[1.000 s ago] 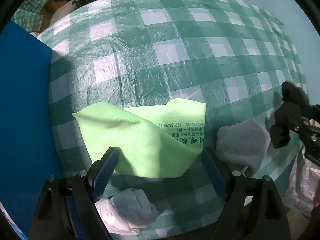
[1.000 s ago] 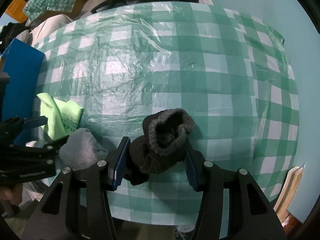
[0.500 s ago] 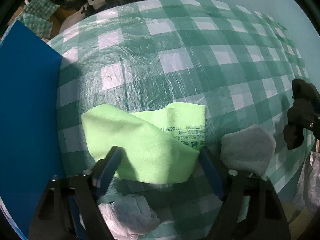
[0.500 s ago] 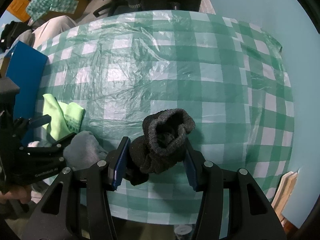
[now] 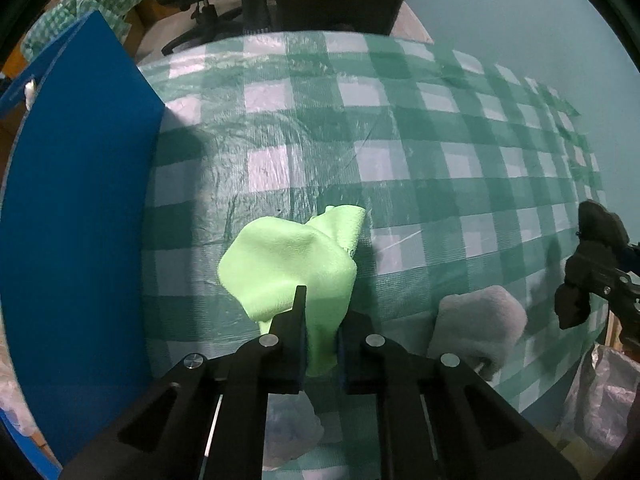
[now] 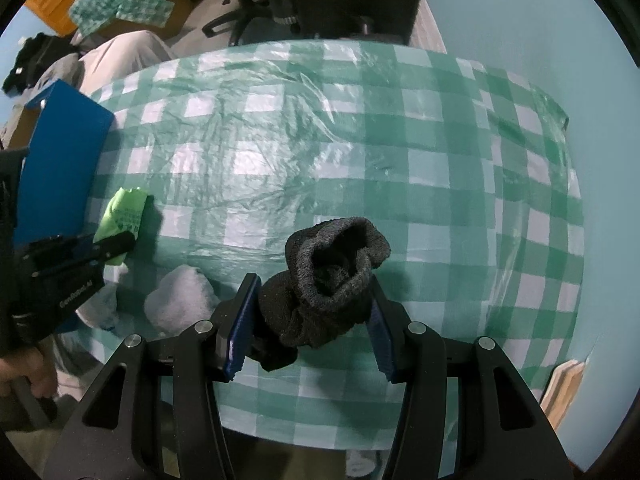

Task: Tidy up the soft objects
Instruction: 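Lift the lime cloth and dark sock and carry both over the box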

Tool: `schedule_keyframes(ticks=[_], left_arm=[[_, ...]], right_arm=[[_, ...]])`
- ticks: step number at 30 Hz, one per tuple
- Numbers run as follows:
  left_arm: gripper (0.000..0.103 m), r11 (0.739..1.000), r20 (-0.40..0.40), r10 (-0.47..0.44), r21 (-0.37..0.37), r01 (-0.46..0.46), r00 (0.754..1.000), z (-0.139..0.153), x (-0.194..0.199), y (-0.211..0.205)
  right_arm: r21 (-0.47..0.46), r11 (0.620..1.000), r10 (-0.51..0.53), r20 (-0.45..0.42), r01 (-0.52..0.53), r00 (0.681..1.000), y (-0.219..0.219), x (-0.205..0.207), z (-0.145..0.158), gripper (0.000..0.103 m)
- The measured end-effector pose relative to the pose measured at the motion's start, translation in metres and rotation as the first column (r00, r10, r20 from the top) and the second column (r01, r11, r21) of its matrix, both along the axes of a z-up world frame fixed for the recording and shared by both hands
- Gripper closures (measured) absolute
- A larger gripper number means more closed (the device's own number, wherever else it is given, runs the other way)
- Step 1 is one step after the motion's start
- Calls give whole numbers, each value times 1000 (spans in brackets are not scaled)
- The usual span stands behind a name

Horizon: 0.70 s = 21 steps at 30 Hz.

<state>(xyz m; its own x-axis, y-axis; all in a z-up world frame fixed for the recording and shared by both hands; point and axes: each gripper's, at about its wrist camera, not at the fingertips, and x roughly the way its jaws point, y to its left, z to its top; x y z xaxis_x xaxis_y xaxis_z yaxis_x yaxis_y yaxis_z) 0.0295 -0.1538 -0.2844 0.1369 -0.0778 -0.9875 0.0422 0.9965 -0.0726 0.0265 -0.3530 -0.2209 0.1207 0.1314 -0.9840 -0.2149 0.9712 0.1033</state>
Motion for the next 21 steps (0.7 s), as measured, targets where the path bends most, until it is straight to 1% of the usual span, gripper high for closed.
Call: schedule_keyframes(ticks=[3, 6, 13, 18, 21], left_arm=[[92, 1000, 14, -4, -3, 4, 1000, 16, 7, 13], [92, 1000, 32, -4, -5, 4, 999, 35, 2, 20], [92, 1000, 81, -25, -2, 25, 996, 73, 1, 23], [92, 1000, 104, -21, -17, 23, 994, 95, 4, 32], [92, 999, 115, -1, -35, 5, 993, 104, 4, 37]], right_arm=[[0, 1000, 21, 14, -21, 1000, 4, 1, 8, 52], [6, 999, 35, 33, -35, 999, 10, 3, 18, 52], [16, 998, 66, 75, -68, 995, 24, 10, 41, 52], [19, 997, 79, 96, -81, 992, 35, 12, 55, 52], [25, 996, 84, 105, -87, 991, 40, 13, 63, 52]])
